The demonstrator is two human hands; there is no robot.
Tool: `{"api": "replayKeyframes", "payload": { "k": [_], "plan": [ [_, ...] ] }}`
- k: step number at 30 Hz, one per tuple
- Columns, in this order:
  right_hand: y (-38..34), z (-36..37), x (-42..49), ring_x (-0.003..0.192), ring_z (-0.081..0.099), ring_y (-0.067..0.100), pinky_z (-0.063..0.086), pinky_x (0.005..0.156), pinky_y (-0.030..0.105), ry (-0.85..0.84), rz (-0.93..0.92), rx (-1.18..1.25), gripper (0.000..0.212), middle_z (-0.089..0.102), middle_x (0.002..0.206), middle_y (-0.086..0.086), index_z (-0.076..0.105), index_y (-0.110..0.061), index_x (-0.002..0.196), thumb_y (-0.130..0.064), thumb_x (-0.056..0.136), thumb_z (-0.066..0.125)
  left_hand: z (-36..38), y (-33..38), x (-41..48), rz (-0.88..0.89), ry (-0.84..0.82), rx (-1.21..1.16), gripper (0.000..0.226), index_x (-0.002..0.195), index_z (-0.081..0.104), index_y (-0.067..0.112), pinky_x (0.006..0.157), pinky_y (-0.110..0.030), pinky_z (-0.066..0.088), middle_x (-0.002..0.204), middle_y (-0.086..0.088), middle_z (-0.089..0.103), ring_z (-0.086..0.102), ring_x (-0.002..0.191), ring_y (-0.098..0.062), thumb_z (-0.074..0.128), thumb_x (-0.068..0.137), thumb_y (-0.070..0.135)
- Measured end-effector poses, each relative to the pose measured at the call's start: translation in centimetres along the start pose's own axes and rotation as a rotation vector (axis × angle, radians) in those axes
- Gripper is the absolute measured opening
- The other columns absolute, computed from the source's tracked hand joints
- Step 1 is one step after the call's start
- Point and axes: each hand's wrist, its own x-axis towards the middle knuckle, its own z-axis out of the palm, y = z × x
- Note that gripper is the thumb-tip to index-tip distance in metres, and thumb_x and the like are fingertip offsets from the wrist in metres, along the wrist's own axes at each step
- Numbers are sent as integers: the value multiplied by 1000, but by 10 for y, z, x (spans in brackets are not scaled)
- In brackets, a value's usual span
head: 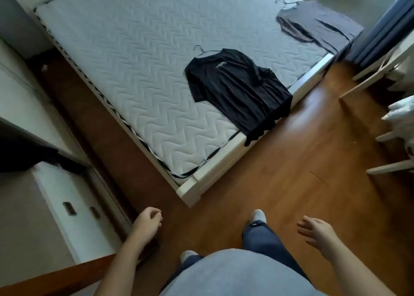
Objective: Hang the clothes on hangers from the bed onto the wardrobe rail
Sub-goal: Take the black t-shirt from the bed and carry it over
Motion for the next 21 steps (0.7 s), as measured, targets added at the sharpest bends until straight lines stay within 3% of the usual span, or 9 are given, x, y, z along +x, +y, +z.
{"api": "replayKeyframes", "payload": {
  "k": [5, 8, 10, 14, 16, 21],
  "plan": [
    [-19, -64, 46, 96, 57, 29, 39, 92, 43, -38, -34, 146, 20, 61, 107, 13, 52, -8, 109, -21, 95, 47, 63, 74, 10, 1, -5, 34, 12, 97, 55, 8, 83, -40, 47, 80, -5, 61, 61, 79, -25, 44, 93, 10],
    [-37, -119, 78, 95, 57, 29, 38, 97, 46, -31, -57, 153, 20, 61, 104, 12, 53, -8, 108, -21, 95, 47, 121, 127, 13, 6, 3, 52, 15, 101, 55, 3, 81, -37, 46, 78, -7, 60, 60, 74, -25, 44, 92, 9],
    [-47, -158, 100, 94, 57, 29, 38, 90, 42, 4, -71, 156, 20, 61, 103, 13, 53, -7, 108, -21, 95, 46, 168, 173, 13, 42, -38, 69, 19, 104, 55, -1, 79, -35, 45, 74, -7, 58, 57, 71, -24, 43, 92, 7],
    [-66, -221, 130, 94, 57, 29, 39, 92, 43, 76, -45, 209, 17, 61, 104, 13, 51, -9, 106, -20, 96, 44, 258, 274, -5, 306, -222, 289, 16, 104, 54, 16, 75, -30, 44, 87, -1, 61, 58, 82, -20, 44, 91, 18],
    [-75, -236, 144, 95, 57, 29, 39, 94, 42, 85, -12, 247, 18, 61, 105, 12, 51, -8, 107, -20, 96, 43, 285, 313, -14, 418, -237, 368, 15, 102, 55, 23, 72, -29, 43, 93, 3, 60, 58, 90, -17, 46, 90, 24],
    [-108, -240, 185, 93, 56, 28, 38, 101, 46, 45, 43, 173, 17, 60, 104, 13, 51, -6, 105, -18, 95, 45, 296, 349, 11, 389, -187, 360, 16, 101, 58, 17, 74, -28, 41, 96, -2, 62, 57, 92, -19, 47, 89, 19]
  ]
}}
